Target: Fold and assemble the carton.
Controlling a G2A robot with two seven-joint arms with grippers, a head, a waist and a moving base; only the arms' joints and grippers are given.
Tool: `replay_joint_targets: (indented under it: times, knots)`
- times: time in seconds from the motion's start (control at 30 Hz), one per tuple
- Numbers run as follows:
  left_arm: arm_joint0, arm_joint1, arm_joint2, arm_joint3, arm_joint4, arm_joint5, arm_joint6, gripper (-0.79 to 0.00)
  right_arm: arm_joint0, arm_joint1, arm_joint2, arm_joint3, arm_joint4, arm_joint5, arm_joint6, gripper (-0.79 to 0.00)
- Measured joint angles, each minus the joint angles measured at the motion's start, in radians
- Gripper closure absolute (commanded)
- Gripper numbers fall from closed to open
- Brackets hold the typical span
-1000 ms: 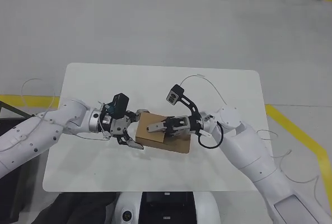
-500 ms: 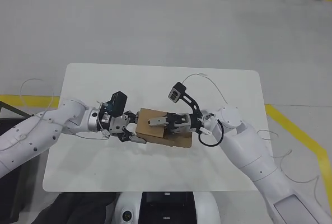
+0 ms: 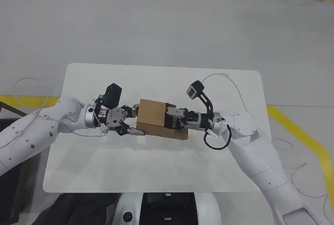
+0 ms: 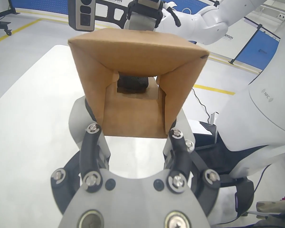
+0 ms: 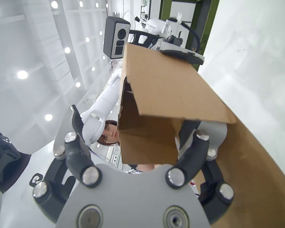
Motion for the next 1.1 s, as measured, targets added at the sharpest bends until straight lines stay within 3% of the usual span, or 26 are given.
replay_joint_targets:
  times: [0.03, 0.6, 1.1]
  knots:
    - [0.000, 0.001, 0.000, 0.001, -0.001, 0.000, 0.002, -0.486, -0.011, 0.003, 0.010, -0.014, -0.010, 0.002, -0.008, 0.000]
    - [-0.001, 0.009, 0.000, -0.006, -0.002, 0.000, 0.028, -0.453, -0.120, 0.034, 0.083, -0.161, -0.140, 0.034, -0.104, 0.000]
    - [-0.001, -0.003, 0.000, -0.026, -0.016, 0.000, -0.042, -0.468, -0.051, 0.018, -0.017, -0.141, -0.163, 0.055, -0.118, 0.000]
